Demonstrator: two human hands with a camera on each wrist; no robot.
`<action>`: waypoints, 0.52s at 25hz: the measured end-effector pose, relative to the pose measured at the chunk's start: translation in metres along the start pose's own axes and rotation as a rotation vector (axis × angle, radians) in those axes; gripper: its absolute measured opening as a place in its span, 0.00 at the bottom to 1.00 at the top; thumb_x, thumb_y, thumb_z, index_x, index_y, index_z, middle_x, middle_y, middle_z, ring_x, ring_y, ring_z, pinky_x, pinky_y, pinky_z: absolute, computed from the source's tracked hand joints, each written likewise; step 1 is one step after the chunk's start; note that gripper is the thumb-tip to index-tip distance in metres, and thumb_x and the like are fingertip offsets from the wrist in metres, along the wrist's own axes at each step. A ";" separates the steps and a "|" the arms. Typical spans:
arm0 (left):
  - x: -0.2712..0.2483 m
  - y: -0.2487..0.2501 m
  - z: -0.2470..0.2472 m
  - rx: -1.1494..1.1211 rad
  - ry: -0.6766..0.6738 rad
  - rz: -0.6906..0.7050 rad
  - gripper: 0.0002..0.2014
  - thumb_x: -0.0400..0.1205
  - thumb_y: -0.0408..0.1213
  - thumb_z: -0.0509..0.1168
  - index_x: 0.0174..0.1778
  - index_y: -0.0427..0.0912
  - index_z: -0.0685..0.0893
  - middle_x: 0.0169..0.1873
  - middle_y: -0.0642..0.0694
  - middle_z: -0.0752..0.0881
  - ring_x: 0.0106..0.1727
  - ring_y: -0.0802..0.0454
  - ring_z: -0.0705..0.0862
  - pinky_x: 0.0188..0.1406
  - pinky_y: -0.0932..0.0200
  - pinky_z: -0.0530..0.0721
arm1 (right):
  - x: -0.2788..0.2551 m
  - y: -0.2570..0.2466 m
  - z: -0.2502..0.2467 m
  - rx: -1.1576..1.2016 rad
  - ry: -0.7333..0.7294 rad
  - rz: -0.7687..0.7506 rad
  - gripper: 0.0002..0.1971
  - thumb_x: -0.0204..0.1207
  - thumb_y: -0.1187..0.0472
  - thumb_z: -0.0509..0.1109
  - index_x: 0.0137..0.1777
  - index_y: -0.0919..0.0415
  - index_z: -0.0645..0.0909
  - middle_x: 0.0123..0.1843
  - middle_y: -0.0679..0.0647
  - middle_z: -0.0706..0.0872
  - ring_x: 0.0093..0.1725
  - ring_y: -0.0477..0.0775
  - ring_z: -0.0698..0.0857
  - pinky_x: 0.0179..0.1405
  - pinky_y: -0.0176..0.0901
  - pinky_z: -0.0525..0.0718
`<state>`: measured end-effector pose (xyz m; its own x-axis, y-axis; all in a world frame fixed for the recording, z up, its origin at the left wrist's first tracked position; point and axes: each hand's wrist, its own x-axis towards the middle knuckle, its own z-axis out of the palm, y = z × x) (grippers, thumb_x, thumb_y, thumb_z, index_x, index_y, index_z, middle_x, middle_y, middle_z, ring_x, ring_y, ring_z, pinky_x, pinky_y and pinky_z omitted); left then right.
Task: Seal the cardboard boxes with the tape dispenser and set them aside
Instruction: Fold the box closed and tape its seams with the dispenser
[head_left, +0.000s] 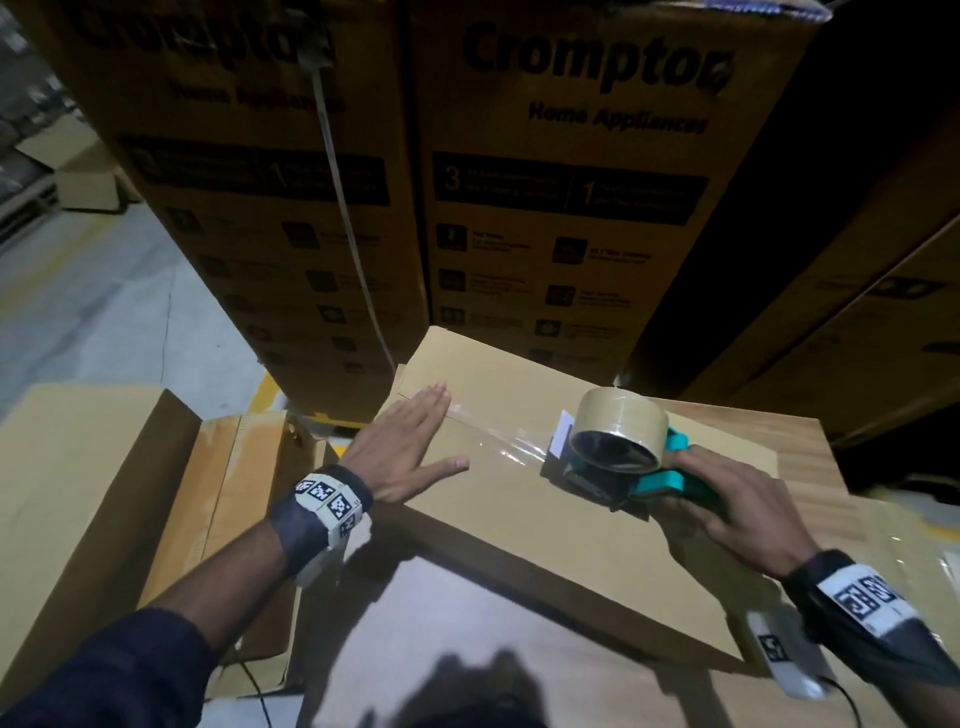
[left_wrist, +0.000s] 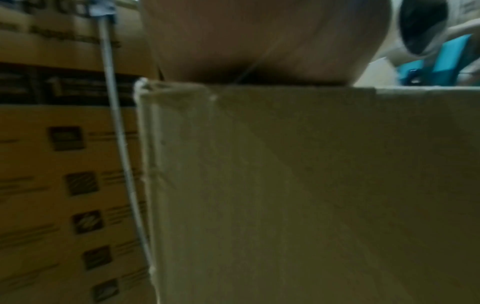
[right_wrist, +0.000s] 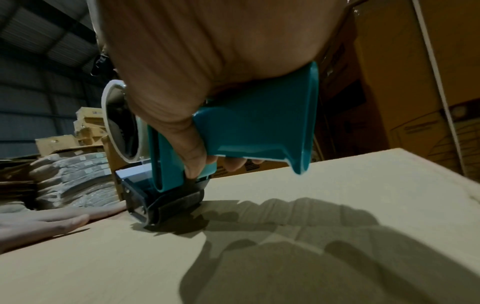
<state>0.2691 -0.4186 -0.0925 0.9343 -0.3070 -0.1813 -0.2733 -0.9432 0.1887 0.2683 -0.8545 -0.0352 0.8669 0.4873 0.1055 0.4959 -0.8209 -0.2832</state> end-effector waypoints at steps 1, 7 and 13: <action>0.001 -0.009 0.000 0.014 0.006 -0.009 0.50 0.82 0.79 0.37 0.90 0.46 0.37 0.89 0.48 0.36 0.90 0.53 0.39 0.90 0.48 0.45 | 0.003 -0.007 0.003 0.016 -0.002 -0.005 0.35 0.70 0.60 0.85 0.71 0.35 0.72 0.61 0.47 0.90 0.51 0.52 0.88 0.40 0.47 0.89; 0.010 -0.073 -0.015 0.107 0.001 -0.064 0.52 0.80 0.81 0.39 0.90 0.47 0.34 0.89 0.47 0.34 0.90 0.51 0.37 0.90 0.47 0.46 | 0.039 -0.057 0.023 0.045 -0.026 0.006 0.30 0.76 0.53 0.80 0.72 0.31 0.71 0.63 0.40 0.86 0.56 0.48 0.86 0.44 0.48 0.90; 0.012 -0.079 -0.011 0.128 0.024 -0.056 0.53 0.79 0.82 0.38 0.90 0.46 0.36 0.89 0.47 0.36 0.90 0.51 0.39 0.91 0.46 0.48 | 0.024 -0.059 0.012 0.059 -0.016 0.041 0.37 0.70 0.62 0.84 0.72 0.34 0.72 0.61 0.44 0.88 0.50 0.51 0.88 0.34 0.43 0.88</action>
<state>0.3044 -0.3462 -0.0987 0.9537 -0.2518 -0.1644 -0.2463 -0.9677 0.0536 0.2591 -0.7912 -0.0274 0.8853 0.4585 0.0774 0.4555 -0.8217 -0.3425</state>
